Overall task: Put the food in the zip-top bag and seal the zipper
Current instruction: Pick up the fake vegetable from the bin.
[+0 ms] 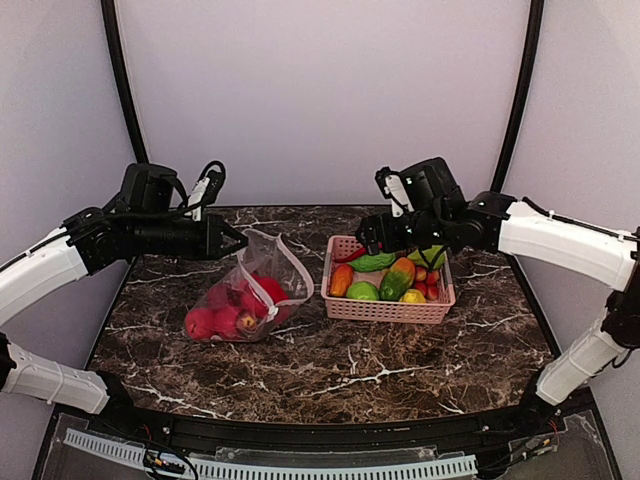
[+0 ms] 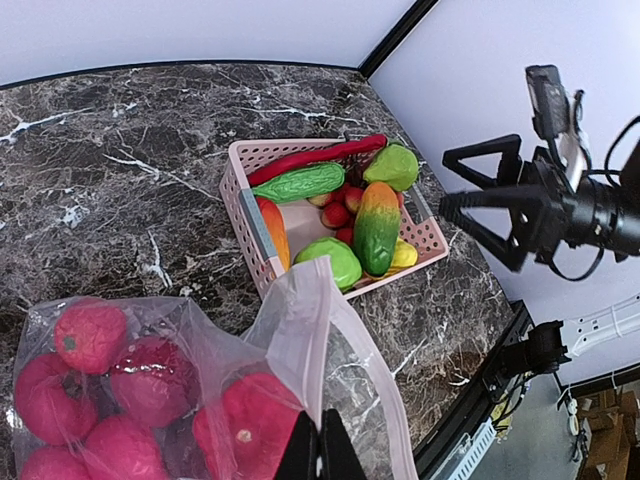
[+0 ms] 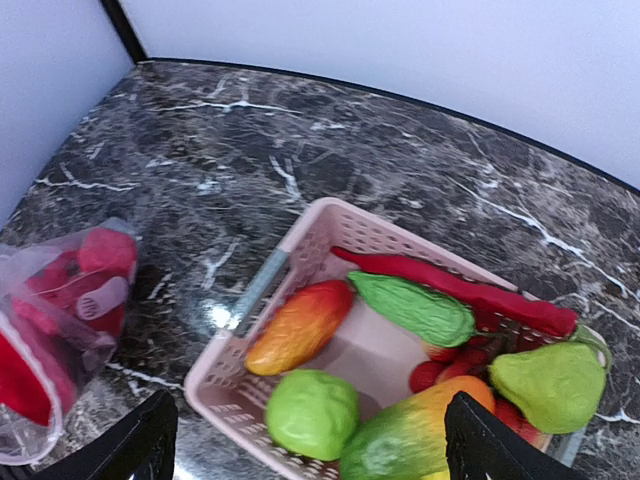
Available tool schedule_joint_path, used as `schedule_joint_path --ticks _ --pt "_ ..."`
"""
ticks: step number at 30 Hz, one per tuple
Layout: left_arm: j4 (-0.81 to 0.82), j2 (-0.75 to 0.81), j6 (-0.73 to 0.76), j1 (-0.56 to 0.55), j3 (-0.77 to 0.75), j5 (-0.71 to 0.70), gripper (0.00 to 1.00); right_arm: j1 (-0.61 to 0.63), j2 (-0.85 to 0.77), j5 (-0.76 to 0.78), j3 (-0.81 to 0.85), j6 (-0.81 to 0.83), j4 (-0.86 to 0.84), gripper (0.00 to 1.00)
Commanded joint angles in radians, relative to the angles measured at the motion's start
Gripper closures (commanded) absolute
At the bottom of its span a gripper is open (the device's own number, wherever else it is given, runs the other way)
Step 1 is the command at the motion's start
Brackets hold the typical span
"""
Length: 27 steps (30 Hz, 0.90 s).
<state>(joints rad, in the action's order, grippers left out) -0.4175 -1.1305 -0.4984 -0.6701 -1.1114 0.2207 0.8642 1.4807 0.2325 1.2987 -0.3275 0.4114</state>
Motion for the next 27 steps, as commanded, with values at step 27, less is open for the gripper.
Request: schedule_joint_path --ticks 27 --pt "-0.032 0.024 0.007 0.069 0.03 -0.003 0.99 -0.602 0.448 -0.576 0.248 0.556 0.116 0.35"
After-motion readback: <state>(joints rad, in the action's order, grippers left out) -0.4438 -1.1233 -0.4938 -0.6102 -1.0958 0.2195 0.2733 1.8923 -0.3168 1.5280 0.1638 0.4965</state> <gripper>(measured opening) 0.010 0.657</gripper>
